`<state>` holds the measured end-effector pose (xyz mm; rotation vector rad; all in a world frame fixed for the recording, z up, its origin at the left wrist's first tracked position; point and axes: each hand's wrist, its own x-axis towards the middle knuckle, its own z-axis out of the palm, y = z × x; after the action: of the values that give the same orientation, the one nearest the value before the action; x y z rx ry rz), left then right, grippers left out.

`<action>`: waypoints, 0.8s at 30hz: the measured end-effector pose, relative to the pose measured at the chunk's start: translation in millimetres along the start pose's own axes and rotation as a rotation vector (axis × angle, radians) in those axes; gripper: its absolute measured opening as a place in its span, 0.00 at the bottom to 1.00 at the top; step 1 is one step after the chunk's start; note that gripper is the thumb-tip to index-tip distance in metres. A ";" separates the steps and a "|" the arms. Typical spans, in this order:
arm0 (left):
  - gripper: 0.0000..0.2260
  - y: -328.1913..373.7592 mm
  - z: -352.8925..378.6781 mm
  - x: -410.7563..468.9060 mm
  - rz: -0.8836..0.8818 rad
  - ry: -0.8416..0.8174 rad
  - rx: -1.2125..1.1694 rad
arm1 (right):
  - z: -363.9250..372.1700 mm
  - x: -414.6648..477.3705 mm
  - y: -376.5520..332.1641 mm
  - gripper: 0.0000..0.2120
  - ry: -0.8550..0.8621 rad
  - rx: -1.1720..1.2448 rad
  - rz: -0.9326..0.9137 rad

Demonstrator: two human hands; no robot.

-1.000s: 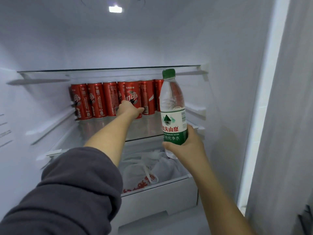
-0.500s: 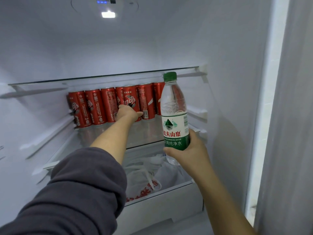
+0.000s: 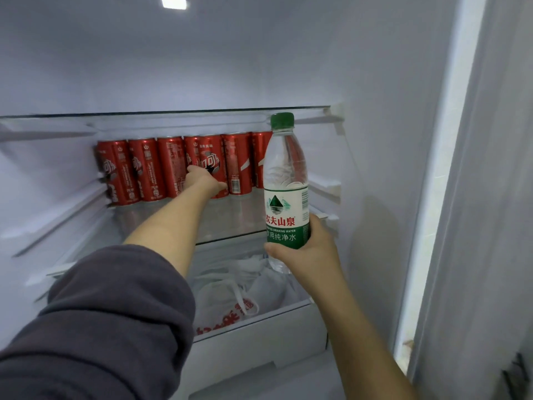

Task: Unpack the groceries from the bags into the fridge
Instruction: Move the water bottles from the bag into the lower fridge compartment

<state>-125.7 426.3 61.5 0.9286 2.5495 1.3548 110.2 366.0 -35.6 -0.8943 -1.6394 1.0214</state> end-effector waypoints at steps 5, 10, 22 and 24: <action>0.36 -4.2 -1.8 -18.5 0.034 0.062 -0.002 | 2.8 -0.1 -0.1 0.29 0.005 0.002 0.001; 0.34 -4.6 -24.9 -57.3 0.191 0.077 -0.007 | 4.4 -2.9 -1.4 0.30 0.013 0.014 -0.008; 0.10 -142.7 -16.4 -229.5 0.392 0.038 -0.435 | 9.2 -31.2 -4.1 0.26 -0.191 0.254 0.082; 0.17 -154.2 -8.3 -236.2 0.385 -0.022 -0.394 | 18.8 -36.8 0.6 0.26 -0.192 0.256 0.085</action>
<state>-9.8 223.6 -97.0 1.3760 2.0344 1.8413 101.7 329.1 -52.1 -0.7166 -1.5911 1.3772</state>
